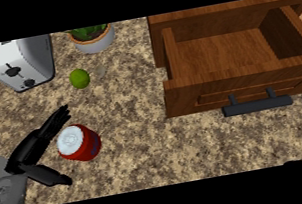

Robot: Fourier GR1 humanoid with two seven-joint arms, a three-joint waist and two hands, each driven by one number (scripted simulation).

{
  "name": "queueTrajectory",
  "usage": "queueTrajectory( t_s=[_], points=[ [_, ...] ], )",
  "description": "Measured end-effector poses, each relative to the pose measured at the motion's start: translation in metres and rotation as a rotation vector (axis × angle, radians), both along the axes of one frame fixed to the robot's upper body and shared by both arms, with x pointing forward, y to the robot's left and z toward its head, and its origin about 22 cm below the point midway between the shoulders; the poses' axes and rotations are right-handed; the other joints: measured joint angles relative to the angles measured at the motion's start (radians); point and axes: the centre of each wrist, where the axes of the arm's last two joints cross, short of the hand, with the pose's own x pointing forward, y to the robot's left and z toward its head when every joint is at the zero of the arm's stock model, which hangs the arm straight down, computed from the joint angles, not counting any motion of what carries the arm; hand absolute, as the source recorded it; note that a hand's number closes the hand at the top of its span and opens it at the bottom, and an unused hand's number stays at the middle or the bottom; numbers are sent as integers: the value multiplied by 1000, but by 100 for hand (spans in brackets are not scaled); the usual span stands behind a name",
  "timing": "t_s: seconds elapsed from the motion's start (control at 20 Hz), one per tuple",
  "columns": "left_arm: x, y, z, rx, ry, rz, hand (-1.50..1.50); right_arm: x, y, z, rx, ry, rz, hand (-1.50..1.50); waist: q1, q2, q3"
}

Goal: Pick up the can, place it into the drawer and close the drawer

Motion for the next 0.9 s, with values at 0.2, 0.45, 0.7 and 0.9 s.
queueTrajectory(
  t_s=[0.2,0.45,0.7,0.9],
  points=[
    [1,7,-5,13,27,13,-150,-6,2,2,-1,1,0,-150,0,0,0],
    [7,5,-13,18,37,22,-150,-4,-1,7,3,-2,3,-150,-3,1,0],
    [15,4,-14,19,34,26,-150,-6,7,4,10,-5,6,-150,-5,1,0],
    [10,-9,-29,22,38,17,-150,-3,3,10,12,-4,3,-150,-2,1,0]
  ],
)
